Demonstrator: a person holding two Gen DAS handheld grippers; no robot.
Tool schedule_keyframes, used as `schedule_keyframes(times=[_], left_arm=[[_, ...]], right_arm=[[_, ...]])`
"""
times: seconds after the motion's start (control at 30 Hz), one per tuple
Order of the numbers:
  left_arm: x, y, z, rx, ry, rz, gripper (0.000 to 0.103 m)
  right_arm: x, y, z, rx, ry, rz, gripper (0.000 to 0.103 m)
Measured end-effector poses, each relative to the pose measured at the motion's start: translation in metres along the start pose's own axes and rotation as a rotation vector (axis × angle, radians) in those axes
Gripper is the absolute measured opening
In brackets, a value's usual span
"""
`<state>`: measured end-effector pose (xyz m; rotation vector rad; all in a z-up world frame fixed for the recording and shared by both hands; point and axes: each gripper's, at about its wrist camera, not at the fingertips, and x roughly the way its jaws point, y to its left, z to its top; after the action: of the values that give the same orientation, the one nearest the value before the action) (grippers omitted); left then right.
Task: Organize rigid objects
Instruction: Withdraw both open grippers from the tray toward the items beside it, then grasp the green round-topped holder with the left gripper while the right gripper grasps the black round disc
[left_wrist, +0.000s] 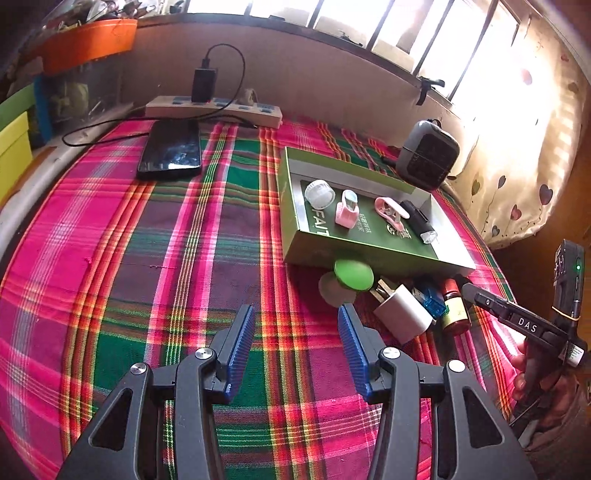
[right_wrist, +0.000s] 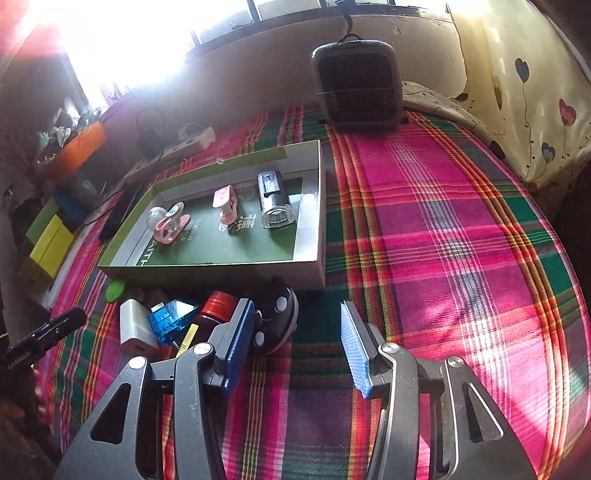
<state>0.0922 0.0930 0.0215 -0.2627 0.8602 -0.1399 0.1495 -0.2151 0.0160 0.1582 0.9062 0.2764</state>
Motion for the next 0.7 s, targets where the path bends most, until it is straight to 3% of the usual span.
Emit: schedule_keyframes(times=[0.6, 0.7], left_arm=[[0.010, -0.002, 0.002, 0.003, 0.028, -0.030, 0.046], [0.013, -0.006, 0.003, 0.009, 0.033, -0.032, 0.046]], right_arm=[[0.014, 0.009, 0.001, -0.034, 0.010, -0.026, 0.050], [0.013, 0.007, 0.000, -0.037, 0.003, -0.030, 0.040]])
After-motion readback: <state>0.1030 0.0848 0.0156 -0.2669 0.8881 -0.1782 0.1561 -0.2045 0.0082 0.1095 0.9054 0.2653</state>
